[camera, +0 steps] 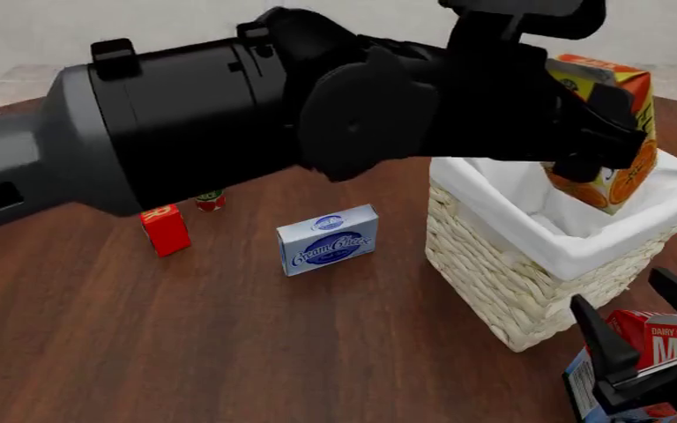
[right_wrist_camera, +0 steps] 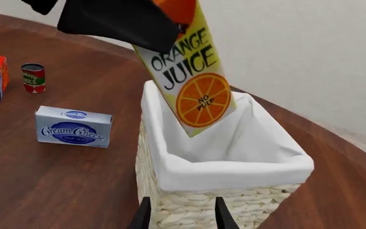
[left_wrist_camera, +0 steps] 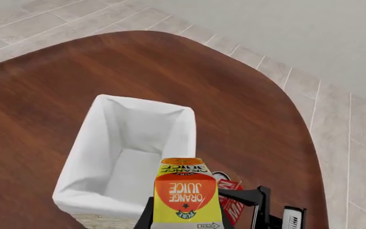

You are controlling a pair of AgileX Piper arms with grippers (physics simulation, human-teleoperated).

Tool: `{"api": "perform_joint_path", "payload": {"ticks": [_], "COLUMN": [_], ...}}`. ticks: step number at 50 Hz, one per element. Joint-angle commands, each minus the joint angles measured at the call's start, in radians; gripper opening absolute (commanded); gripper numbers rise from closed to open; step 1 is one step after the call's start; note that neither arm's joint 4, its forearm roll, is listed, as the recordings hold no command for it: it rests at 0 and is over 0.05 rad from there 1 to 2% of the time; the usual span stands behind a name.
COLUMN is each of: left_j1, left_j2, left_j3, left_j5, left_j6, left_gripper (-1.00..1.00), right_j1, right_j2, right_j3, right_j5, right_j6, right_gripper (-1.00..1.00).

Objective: Pick up the orange juice, and put it in the basket.

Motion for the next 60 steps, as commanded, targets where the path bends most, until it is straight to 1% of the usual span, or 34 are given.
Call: {"api": "perform_joint_path", "payload": {"ticks": [1,2,4,7,8,17,26,33,38,48,56,60], "left_j1": [0.019,0.016,0.022,0.028,0.032,0.033,0.039,0.038,0.042,0.041,0.042,0.044], "left_j2": [0.053,0.064,0.067,0.082,0.087,0.121,0.177,0.198,0.211,0.216,0.229,0.239], "left_j3": [-0.051,-0.063,-0.079,-0.106,-0.113,-0.127,-0.155,-0.14,-0.139,-0.14,-0.129,-0.137], "left_j5": [0.028,0.039,0.045,0.064,0.068,0.082,0.124,0.12,0.118,0.117,0.103,0.104], "left_j6": [0.009,-0.015,-0.003,-0.007,0.004,0.013,0.018,0.015,0.018,0.022,0.028,0.031], "left_gripper": [-1.0,-1.0,-1.0,-1.0,-1.0,-1.0,-1.0,-1.0,-1.0,-1.0,-1.0,-1.0], "right_j1": [0.002,0.002,0.001,0.001,0.001,0.0,0.002,0.001,0.002,0.003,0.002,0.002], "right_j2": [0.038,0.045,0.045,0.044,0.046,0.032,0.042,0.065,0.013,0.101,0.016,0.022], "right_j3": [0.0,0.0,0.0,0.0,0.0,0.0,0.0,0.0,0.0,0.0,0.0,0.0], "right_j5": [-0.033,-0.039,-0.04,-0.038,-0.039,-0.023,-0.026,-0.047,0.007,-0.078,0.009,0.007], "right_j6": [-0.005,-0.007,-0.007,-0.008,-0.009,-0.015,-0.022,-0.027,-0.03,-0.036,-0.042,-0.044], "right_gripper": [1.0,1.0,1.0,1.0,1.0,1.0,1.0,1.0,1.0,1.0,1.0,1.0]}}
